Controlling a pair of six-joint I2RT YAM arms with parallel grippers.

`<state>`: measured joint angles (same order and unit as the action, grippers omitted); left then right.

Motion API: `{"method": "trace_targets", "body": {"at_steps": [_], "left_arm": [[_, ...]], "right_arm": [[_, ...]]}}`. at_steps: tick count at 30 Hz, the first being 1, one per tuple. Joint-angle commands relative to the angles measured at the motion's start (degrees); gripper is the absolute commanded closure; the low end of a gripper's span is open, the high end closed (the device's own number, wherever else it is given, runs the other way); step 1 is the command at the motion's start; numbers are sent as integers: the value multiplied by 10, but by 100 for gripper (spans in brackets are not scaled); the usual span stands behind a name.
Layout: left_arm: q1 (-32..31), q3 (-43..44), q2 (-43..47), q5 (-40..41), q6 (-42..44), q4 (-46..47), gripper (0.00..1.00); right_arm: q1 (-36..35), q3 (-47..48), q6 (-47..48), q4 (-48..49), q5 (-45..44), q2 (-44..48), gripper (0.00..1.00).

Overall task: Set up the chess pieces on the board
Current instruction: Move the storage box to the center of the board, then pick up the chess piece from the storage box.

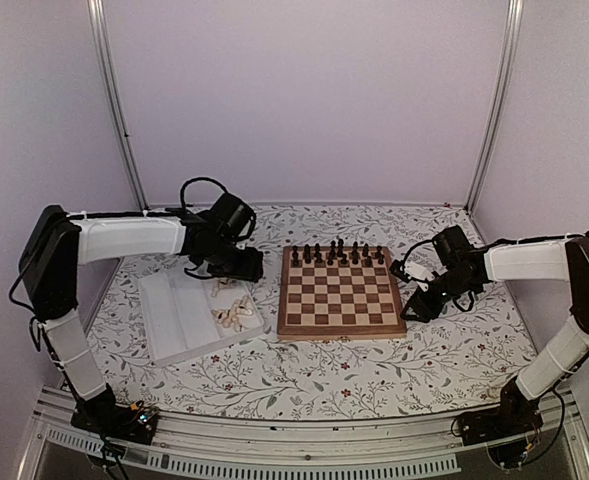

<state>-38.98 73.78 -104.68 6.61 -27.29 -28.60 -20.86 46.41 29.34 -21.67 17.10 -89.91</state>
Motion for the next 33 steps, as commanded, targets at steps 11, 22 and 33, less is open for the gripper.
{"method": "trace_targets", "body": {"at_steps": [11, 22, 33], "left_arm": [[90, -19, 71, -7, 94, -84, 58], [99, 5, -9, 5, 97, -119, 65], [102, 16, -54, 0, 95, -126, 72]], "right_arm": [[1, -4, 4, -2, 2, -26, 50], [1, -3, 5, -5, 4, -27, 53], [1, -2, 5, -5, 2, -33, 54]]}}
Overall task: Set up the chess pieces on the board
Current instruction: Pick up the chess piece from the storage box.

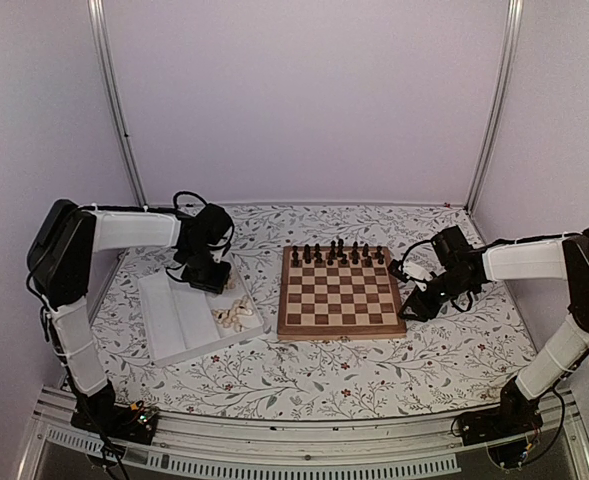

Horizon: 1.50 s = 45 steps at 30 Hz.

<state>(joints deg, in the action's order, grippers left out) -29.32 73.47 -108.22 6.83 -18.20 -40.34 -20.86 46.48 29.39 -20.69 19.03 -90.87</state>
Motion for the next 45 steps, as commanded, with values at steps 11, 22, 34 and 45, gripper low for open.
{"method": "trace_targets", "body": {"at_steps": [11, 22, 34, 45], "left_arm": [[8, 45, -64, 26, -2, -15, 73], [8, 45, -75, 39, -8, -22, 86], [6, -47, 144, -13, 59, 40, 100], [-37, -170, 284, -203, 109, 226, 100]], "right_arm": [[1, -2, 5, -15, -17, -26, 54], [1, 1, 4, -18, -13, -30, 55], [0, 108, 18, -127, 71, 55, 58], [-20, 332, -48, -160, 234, -10, 58]]}}
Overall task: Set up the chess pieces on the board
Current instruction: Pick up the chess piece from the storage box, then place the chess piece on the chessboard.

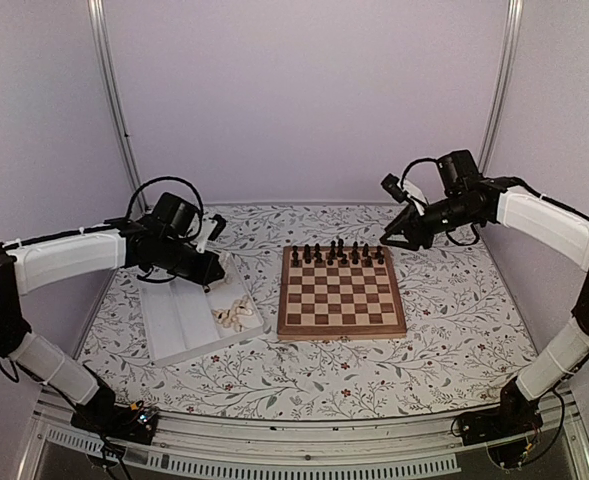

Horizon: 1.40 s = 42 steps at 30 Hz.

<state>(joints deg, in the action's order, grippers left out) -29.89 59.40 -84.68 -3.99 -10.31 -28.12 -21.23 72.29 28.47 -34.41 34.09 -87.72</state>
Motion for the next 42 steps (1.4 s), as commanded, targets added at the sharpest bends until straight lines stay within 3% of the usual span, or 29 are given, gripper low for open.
{"method": "trace_targets", "body": {"at_steps": [1, 6, 11, 20, 34, 40, 42], "left_arm": [[-42, -36, 59, -105, 30, 123, 100], [-75, -47, 78, -151, 17, 192, 100], [-115, -24, 51, -155, 14, 204, 100], [-159, 28, -4, -167, 18, 204, 100], [-183, 63, -40, -175, 23, 201, 100], [-187, 67, -48, -172, 23, 202, 100], [-188, 68, -48, -168, 23, 202, 100]], "right_arm": [[-22, 98, -47, -26, 101, -53, 57], [-65, 203, -95, -57, 183, -133, 52], [-100, 274, -137, -65, 255, -204, 48], [-140, 327, -163, -76, 270, -258, 40], [-157, 320, -166, -78, 278, -276, 56], [-157, 314, -165, -79, 292, -279, 78], [-157, 310, -165, -80, 294, -277, 80]]}}
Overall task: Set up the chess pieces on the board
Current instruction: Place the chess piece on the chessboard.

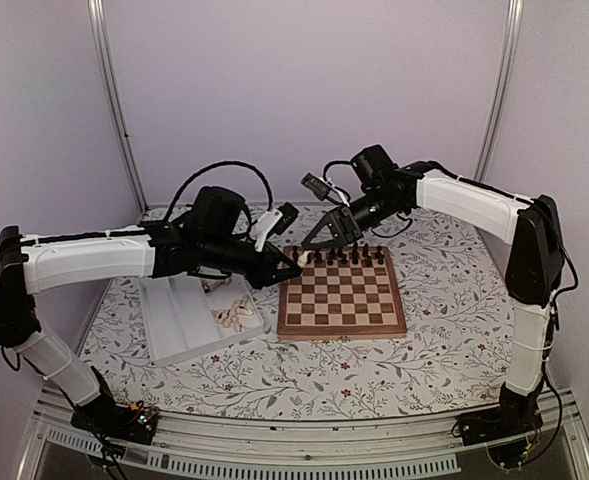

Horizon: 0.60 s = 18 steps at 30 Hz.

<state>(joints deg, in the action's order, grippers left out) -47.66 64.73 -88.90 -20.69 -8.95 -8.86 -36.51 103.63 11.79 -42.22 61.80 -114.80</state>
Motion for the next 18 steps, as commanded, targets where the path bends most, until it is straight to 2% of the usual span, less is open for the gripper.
{"method": "trace_targets", "body": {"at_steps": [1, 9, 14, 18], "left_arm": [[-10, 15, -6, 2, 9, 9, 100], [-11, 16, -12, 13, 8, 12, 100], [-10, 21, -23, 14, 9, 9, 100], [-10, 22, -29, 26, 12, -4, 100]], "right_arm": [[-4, -6, 3, -3, 17, -5, 80], [-4, -27, 13, -9, 10, 6, 79], [-4, -28, 18, -7, 2, 12, 96], [-1, -32, 37, -11, -45, 30, 100]]}}
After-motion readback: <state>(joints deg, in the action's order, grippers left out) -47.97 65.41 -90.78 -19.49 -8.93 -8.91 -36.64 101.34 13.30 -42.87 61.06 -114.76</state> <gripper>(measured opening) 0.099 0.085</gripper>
